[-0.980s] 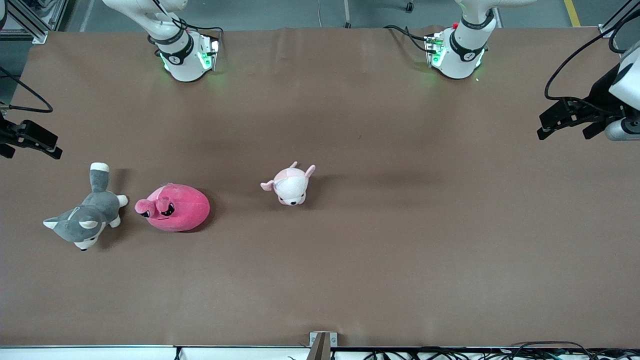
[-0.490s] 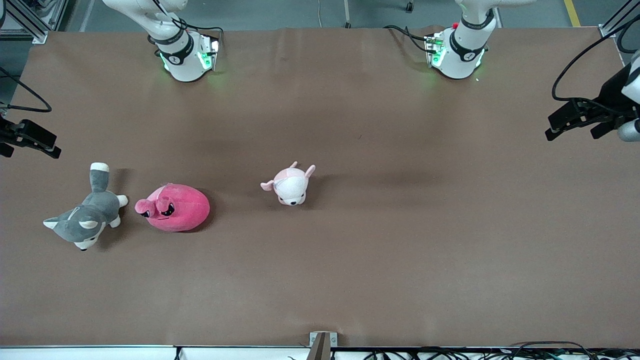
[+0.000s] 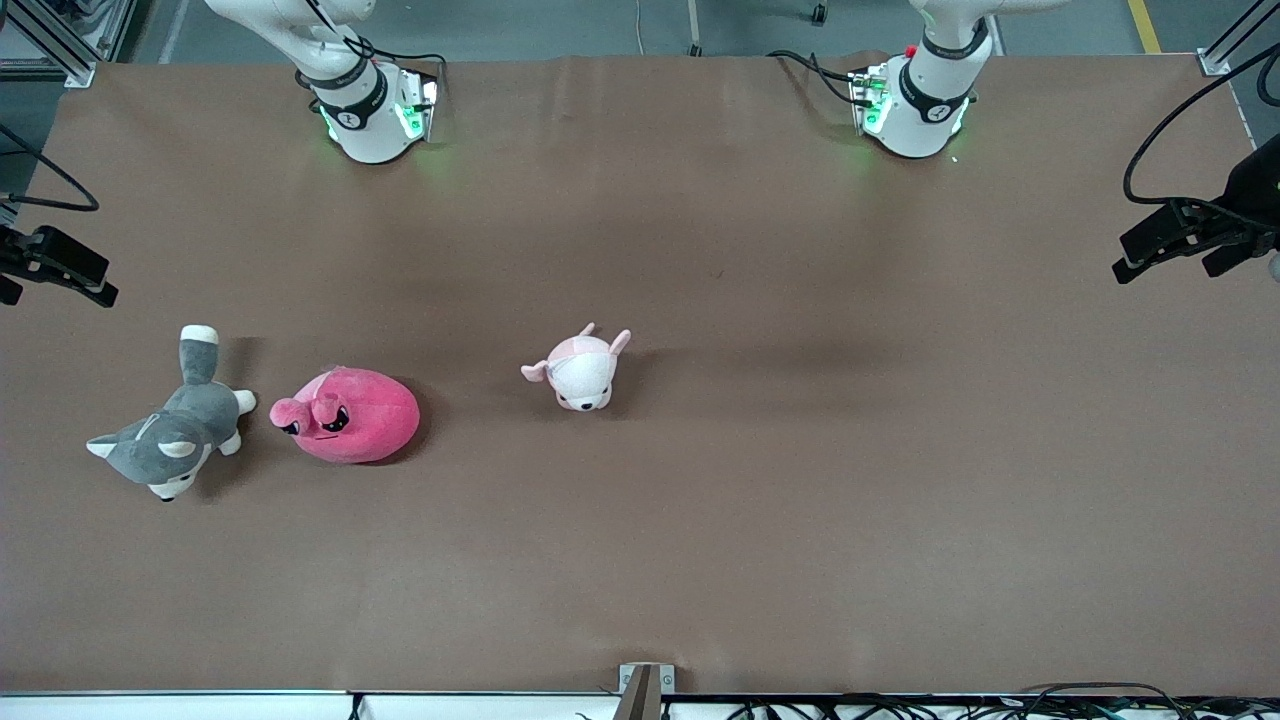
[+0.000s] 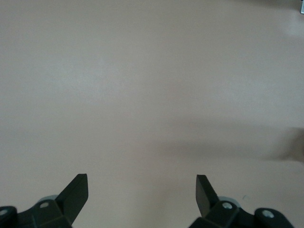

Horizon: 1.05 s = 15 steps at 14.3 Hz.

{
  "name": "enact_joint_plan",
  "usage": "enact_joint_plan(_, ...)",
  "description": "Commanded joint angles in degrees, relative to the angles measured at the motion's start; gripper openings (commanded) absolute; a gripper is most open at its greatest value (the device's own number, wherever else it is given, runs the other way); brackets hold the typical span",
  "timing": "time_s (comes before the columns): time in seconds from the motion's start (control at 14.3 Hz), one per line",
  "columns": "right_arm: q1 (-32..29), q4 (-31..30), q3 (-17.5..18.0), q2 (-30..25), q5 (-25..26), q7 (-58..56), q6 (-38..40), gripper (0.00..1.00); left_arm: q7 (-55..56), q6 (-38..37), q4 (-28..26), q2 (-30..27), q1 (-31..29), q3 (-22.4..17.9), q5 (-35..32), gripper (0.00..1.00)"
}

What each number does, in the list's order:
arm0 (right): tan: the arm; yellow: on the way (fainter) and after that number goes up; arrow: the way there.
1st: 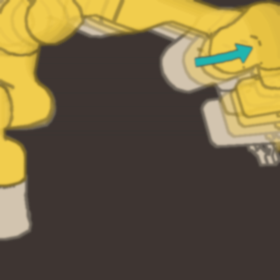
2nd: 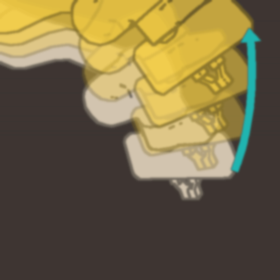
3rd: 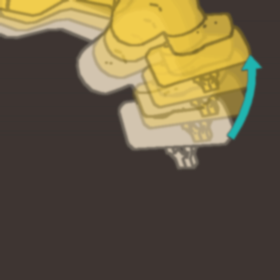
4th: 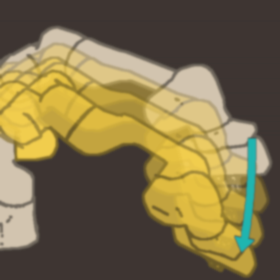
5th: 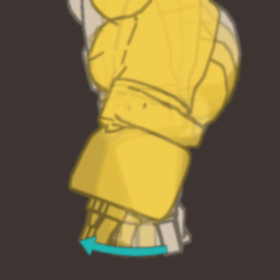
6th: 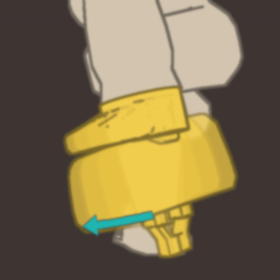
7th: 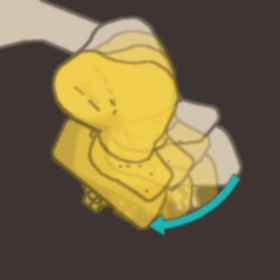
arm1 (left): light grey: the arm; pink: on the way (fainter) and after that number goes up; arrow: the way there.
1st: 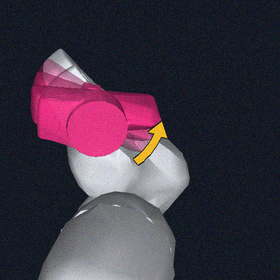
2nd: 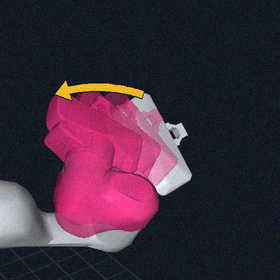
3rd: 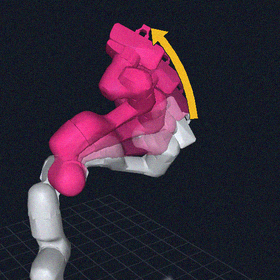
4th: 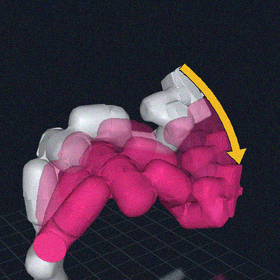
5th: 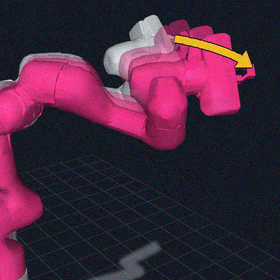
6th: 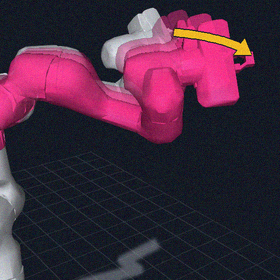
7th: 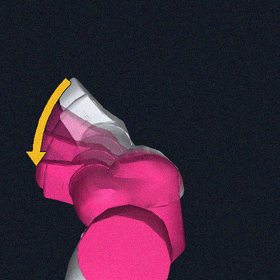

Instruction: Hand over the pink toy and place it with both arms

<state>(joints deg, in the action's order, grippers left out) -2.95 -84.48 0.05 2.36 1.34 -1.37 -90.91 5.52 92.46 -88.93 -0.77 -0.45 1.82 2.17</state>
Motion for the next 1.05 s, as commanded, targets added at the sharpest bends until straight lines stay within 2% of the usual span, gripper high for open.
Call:
enact_joint_plan(0.0, -0.48, -4.73, 0.30, -3.68, 0.42, -0.65, -1.46, 1.00, -4.54, -1.05, 0.43, -0.55, -0.16, -0.24, 0.12, 1.00)
enact_joint_plan(0.98, -0.48, -4.81, 0.30, -3.68, 0.42, -0.65, -1.46, 1.00, -2.71, -1.05, 0.43, -0.46, -0.16, -0.33, 0.21, 1.00)
